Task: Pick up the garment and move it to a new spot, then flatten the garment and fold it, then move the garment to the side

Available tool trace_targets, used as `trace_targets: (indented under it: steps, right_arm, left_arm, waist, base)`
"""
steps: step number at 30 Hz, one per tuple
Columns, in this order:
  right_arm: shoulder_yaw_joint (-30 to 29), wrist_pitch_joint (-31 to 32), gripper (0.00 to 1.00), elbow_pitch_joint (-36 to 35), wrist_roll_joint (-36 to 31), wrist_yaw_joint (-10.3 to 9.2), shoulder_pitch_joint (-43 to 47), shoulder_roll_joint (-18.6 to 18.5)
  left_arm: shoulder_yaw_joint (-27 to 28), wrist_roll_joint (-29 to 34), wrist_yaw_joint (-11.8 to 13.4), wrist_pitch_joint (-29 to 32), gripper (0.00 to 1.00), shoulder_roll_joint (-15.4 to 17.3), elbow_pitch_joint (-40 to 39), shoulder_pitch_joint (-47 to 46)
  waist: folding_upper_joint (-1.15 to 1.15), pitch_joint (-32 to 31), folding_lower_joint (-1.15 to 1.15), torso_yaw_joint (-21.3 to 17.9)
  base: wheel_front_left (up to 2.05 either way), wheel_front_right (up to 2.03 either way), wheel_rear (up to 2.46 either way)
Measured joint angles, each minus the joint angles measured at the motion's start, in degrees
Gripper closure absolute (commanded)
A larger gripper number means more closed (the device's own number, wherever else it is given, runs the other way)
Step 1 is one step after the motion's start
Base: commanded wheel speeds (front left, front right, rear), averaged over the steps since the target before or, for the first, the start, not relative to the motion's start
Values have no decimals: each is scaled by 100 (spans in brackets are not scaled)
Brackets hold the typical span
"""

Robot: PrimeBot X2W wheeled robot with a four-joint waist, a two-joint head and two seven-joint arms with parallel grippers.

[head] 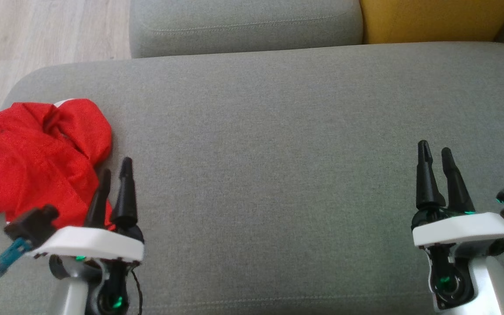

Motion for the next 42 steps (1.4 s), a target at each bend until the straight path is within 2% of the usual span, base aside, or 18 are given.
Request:
trace_targets:
  steps: [3,11,19,25,36,39,42]
  right_arm:
    - [-7,-41,0,15,-287,0,-1,-1]
    - [57,-168,0,86,-1067,0,-3,-2]
    - [86,-302,0,75,-1727,0,-3,-2]
    - [143,-396,0,77,-2145,0,-3,-3]
    - [268,-587,0,29,-3173,0,-43,-8]
    - [318,-643,0,-46,-3370,1,-112,-8]
    - [330,-694,0,-58,-3389,1,-121,-10]
  left_arm:
    - [-279,441,297,-49,0,196,4,-9]
    - [-1005,1045,1116,-196,0,631,76,-119]
    - [-1738,1633,1783,-304,0,1020,154,-298]
    - [-2303,1953,2102,-402,0,1302,229,-518]
    - [-2992,2604,2616,-603,0,1572,408,-753]
    - [-3089,2605,2706,-649,0,1585,416,-795]
    - [-3074,2469,2694,-698,0,1564,311,-794]
  waist:
    - [0,-1,0,-6]
    - [0,-8,0,-21]
    - [0,-5,0,-44]
    - [0,-8,0,-47]
    - [0,-50,0,1]
    - [0,-57,0,9]
    - [0,-64,0,18]
  base:
    - [0,0,0]
    - [0,0,0]
    - [0,0,0]
    - [0,0,0]
    - [0,0,0]
    - [0,0,0]
    - [0,0,0]
